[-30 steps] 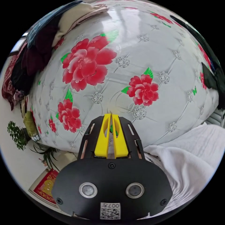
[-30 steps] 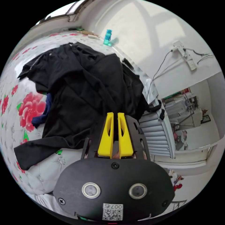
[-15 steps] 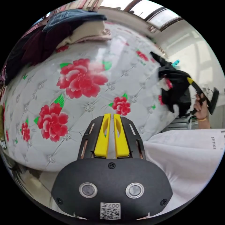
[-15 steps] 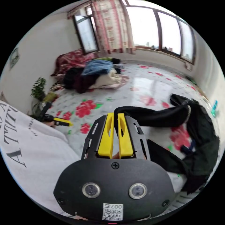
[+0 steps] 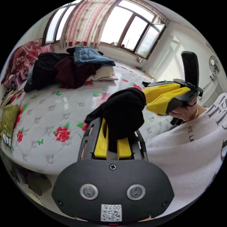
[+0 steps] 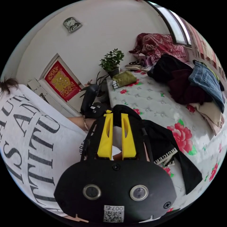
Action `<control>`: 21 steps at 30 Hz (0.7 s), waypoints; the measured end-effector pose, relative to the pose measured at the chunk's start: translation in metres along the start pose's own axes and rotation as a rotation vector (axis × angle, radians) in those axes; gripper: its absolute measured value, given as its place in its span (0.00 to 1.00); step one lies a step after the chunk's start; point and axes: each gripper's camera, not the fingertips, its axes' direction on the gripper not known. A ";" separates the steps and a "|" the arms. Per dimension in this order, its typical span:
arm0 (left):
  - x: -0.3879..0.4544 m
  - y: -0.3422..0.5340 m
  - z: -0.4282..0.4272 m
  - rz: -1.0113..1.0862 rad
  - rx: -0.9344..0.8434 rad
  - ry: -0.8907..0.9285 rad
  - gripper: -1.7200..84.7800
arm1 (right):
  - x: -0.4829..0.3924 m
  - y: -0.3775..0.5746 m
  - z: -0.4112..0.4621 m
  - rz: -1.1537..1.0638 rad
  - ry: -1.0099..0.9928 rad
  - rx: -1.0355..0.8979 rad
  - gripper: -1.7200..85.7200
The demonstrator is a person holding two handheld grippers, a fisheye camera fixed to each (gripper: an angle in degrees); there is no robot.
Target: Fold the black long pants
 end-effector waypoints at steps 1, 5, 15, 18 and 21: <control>-0.009 0.000 -0.006 -0.021 0.003 -0.003 0.06 | 0.009 0.006 0.000 0.049 0.040 0.016 0.06; -0.075 -0.001 -0.054 -0.196 0.071 0.046 0.06 | 0.065 0.055 -0.016 0.345 0.247 0.062 0.07; -0.127 -0.025 -0.082 -0.394 -0.045 -0.051 0.08 | 0.153 0.195 -0.028 0.863 0.470 0.073 0.10; -0.120 -0.035 -0.088 -0.408 -0.055 -0.084 0.09 | 0.169 0.203 -0.013 0.867 0.472 0.024 0.10; -0.113 -0.046 -0.095 -0.416 -0.062 -0.099 0.09 | 0.185 0.199 -0.007 0.834 0.414 0.044 0.10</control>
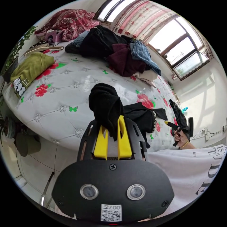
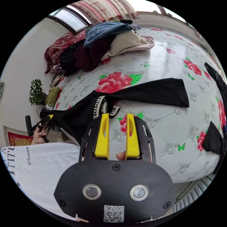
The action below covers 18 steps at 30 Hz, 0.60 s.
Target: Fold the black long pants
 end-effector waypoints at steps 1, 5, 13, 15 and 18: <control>0.004 -0.002 -0.004 -0.002 -0.005 -0.001 0.08 | -0.001 -0.007 0.005 -0.019 -0.035 -0.008 0.10; 0.019 -0.008 -0.016 -0.013 0.009 0.048 0.08 | -0.026 -0.031 0.045 -0.131 -0.142 -0.112 0.10; 0.060 -0.031 -0.061 0.046 0.055 -0.080 0.08 | -0.008 -0.054 0.024 -0.169 -0.321 -0.091 0.02; 0.056 -0.033 -0.061 0.041 0.044 -0.083 0.09 | 0.011 -0.048 -0.042 -0.210 -0.399 0.044 0.02; 0.051 -0.037 -0.046 -0.033 0.028 -0.011 0.07 | 0.041 -0.018 -0.145 -0.300 -0.440 0.217 0.02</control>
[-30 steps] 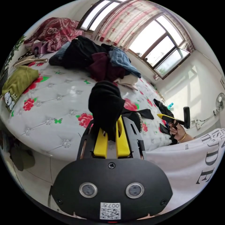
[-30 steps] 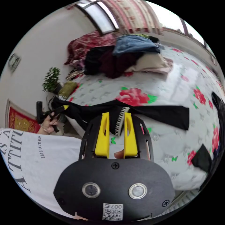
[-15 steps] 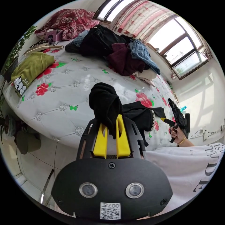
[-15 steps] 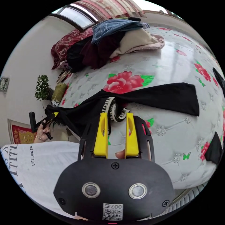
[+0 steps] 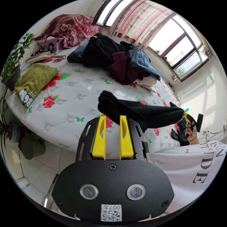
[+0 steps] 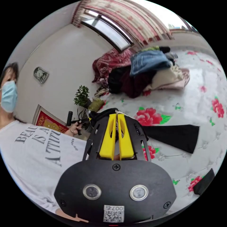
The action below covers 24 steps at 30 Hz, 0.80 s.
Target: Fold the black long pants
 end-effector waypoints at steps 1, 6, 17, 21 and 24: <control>0.004 0.000 0.009 -0.014 0.000 -0.012 0.06 | -0.008 0.008 -0.036 -0.025 0.050 0.048 0.02; 0.059 -0.005 0.075 0.094 -0.119 0.115 0.11 | 0.023 0.056 -0.116 0.154 0.229 0.117 0.02; 0.221 0.079 0.231 0.599 -0.405 -0.281 0.11 | 0.113 0.134 -0.120 0.517 0.282 0.150 0.02; 0.209 -0.004 0.183 0.529 -0.312 -0.289 0.07 | 0.107 0.066 -0.147 0.369 0.389 0.078 0.02; 0.187 -0.066 0.094 0.425 -0.167 -0.143 0.07 | 0.068 0.011 -0.192 0.168 0.380 0.198 0.02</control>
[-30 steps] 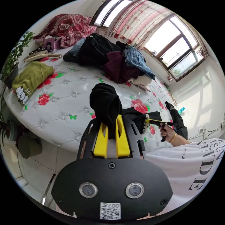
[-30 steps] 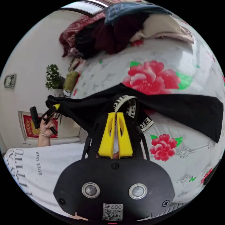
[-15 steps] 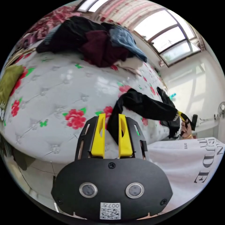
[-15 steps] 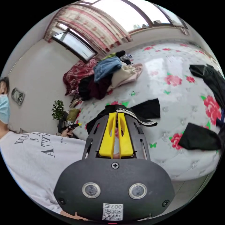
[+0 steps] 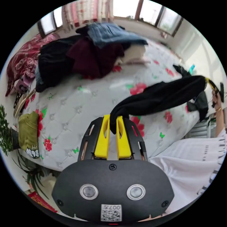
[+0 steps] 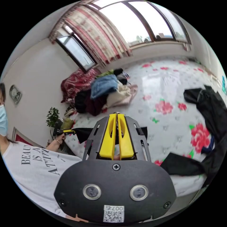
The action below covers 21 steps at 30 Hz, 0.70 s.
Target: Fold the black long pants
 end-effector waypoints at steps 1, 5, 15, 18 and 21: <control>-0.014 -0.001 -0.036 -0.027 0.067 0.003 0.07 | -0.011 -0.014 -0.019 -0.052 -0.033 0.049 0.02; -0.038 0.012 -0.084 -0.060 0.074 0.034 0.07 | -0.025 -0.025 -0.045 -0.119 0.004 0.031 0.02; -0.019 0.059 0.081 -0.189 -0.270 -0.026 0.15 | 0.061 0.081 0.097 0.242 0.079 -0.337 0.06; -0.027 0.082 0.091 -0.287 -0.268 -0.031 0.15 | 0.071 0.111 0.125 0.271 0.114 -0.432 0.08; -0.040 0.106 0.100 -0.351 -0.286 -0.036 0.15 | 0.077 0.132 0.148 0.268 0.169 -0.496 0.09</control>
